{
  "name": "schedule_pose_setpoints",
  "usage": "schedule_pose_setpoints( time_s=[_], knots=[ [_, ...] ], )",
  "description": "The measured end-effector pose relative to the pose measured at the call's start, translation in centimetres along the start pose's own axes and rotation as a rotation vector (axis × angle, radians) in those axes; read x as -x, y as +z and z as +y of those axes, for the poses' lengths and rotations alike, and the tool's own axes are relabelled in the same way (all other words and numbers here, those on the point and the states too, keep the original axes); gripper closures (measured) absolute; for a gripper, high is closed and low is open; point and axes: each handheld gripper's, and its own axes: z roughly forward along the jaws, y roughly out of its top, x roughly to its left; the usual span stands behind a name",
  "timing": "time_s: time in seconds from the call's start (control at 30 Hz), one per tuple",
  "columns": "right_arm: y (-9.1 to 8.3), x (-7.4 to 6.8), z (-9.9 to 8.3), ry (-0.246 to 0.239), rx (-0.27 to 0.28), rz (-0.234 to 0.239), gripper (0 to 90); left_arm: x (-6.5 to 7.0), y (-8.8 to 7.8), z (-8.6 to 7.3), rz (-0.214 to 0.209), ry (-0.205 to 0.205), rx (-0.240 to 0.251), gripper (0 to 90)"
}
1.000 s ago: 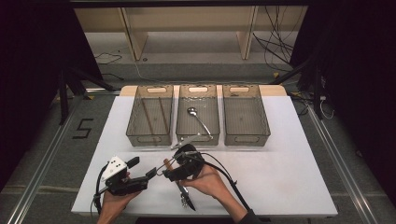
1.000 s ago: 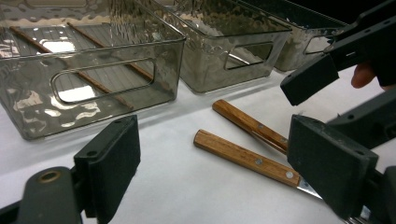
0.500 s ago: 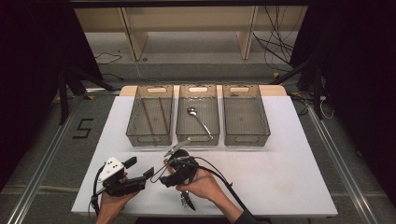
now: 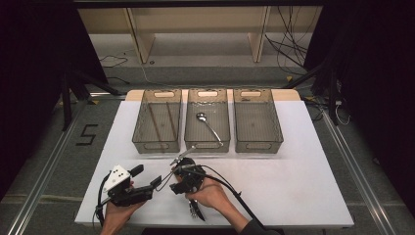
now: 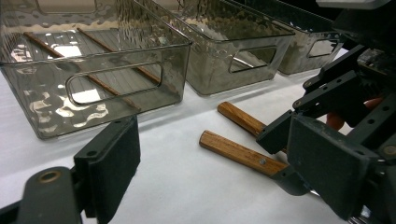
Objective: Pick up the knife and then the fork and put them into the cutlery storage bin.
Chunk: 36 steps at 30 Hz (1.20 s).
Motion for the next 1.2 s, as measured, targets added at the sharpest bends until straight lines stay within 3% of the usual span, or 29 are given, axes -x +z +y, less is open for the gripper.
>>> schedule_pose_setpoints(
  time_s=[0.27, 0.47, 0.73, 0.87, 1.0, 1.2],
  knots=[
    [0.8, 0.2, 0.0, 0.015, -0.032, -0.051, 58.8, 0.1, 0.1, 0.0, -0.003, -0.001, 0.001, 17.3],
    [1.2, -0.1, -0.3, -0.003, -0.067, -0.072, 66.0, 0.1, 0.1, 0.0, -0.004, 0.005, -0.003, 17.3],
    [1.3, -0.7, -0.3, -0.029, -0.073, -0.112, 71.1, 0.1, 0.1, 0.0, -0.003, 0.005, -0.003, 17.3],
    [1.3, -0.8, -0.3, -0.015, -0.073, -0.070, 76.1, 0.1, 0.1, 0.0, 0.000, 0.002, 0.000, 17.3],
    [1.4, -1.0, -0.3, -0.019, -0.072, -0.069, 76.4, 0.0, 0.1, 0.0, 0.002, -0.001, 0.002, 17.3],
    [1.3, -0.8, -0.3, -0.012, -0.071, -0.028, 76.6, 0.0, 0.0, 0.0, 0.007, 0.000, 0.000, 17.3]
  ],
)
